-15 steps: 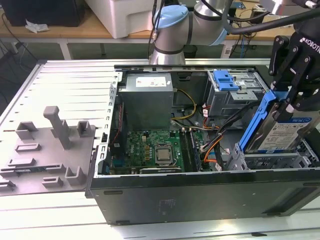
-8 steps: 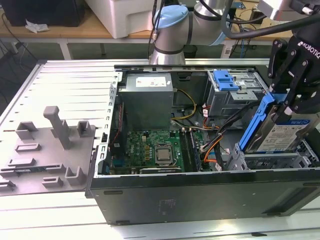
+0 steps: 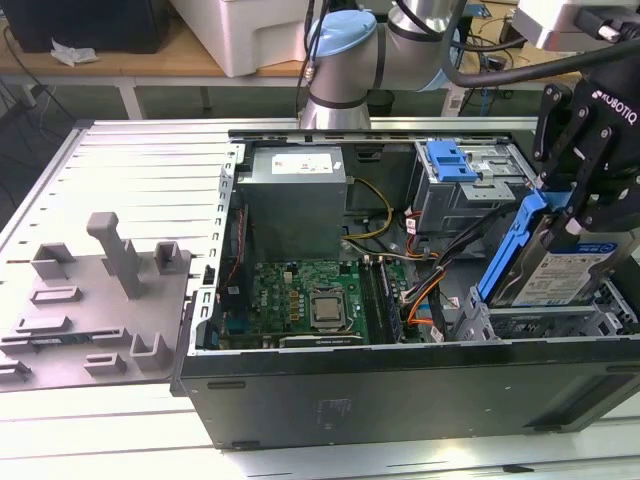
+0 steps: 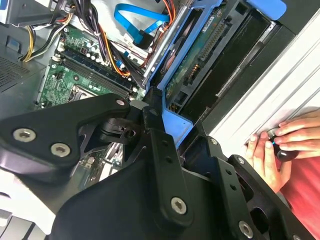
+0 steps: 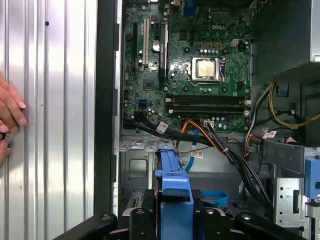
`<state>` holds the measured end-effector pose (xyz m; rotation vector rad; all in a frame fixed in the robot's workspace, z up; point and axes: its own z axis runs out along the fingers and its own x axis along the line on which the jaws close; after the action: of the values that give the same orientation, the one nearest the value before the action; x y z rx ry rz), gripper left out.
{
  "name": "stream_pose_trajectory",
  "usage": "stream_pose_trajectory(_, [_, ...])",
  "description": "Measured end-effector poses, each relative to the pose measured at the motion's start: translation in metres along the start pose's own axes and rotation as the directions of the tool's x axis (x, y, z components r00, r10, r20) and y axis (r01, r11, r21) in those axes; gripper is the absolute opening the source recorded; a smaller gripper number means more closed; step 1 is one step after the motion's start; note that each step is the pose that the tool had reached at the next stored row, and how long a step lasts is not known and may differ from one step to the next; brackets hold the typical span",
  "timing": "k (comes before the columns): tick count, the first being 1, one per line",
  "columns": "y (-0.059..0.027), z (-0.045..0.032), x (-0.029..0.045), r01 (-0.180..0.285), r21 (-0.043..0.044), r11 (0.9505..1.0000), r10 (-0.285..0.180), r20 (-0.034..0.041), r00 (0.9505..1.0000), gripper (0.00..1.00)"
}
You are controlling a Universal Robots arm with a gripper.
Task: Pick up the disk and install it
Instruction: 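Insert the disk into the insertion slot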
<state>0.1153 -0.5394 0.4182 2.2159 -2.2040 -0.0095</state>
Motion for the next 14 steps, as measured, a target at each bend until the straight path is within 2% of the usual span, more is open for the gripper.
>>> stream_pose_trajectory(14, [-0.0002, 0.0090, -0.0001, 0.000, 0.0002, 1.0000, 0.000, 0.0002, 1.0000, 0.37])
